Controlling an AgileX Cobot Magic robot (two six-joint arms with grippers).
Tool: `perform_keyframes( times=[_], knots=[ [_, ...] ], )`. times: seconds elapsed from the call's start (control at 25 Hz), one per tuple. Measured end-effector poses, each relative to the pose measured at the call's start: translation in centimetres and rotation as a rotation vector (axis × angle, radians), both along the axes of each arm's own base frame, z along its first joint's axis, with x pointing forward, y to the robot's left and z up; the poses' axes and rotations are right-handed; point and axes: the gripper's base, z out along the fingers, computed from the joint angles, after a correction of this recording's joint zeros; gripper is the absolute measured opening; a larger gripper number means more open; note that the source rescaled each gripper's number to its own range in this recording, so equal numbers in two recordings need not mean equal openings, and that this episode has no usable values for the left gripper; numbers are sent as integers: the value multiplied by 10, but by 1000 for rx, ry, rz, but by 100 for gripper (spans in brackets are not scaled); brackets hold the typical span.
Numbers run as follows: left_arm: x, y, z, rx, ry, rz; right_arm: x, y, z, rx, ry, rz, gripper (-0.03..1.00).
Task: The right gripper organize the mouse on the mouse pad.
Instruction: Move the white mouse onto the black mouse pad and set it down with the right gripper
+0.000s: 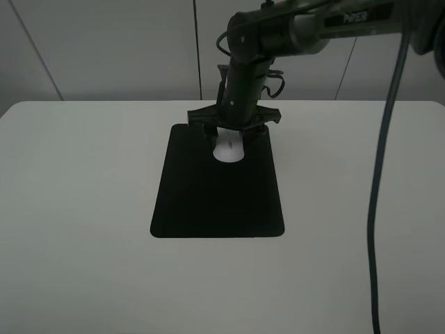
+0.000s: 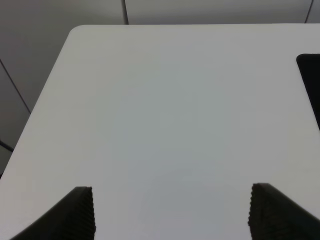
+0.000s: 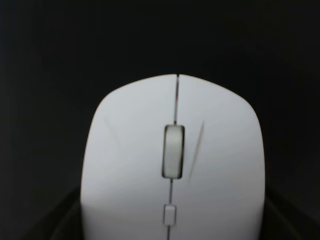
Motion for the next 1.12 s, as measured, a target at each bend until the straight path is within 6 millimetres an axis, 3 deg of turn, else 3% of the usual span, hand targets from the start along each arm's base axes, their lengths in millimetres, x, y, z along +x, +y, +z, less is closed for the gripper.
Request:
perform_keyframes(
  times=[0.28,0.64,1.12],
  knots=[
    [0,0,0,0,0,0,4,15,-11,14,-6,-10,0],
    [0,0,0,0,0,0,7,16,-40,-14,27,-35,0],
    [0,0,0,0,0,0,11,14,-41,-48,-18,-51,0]
  ],
)
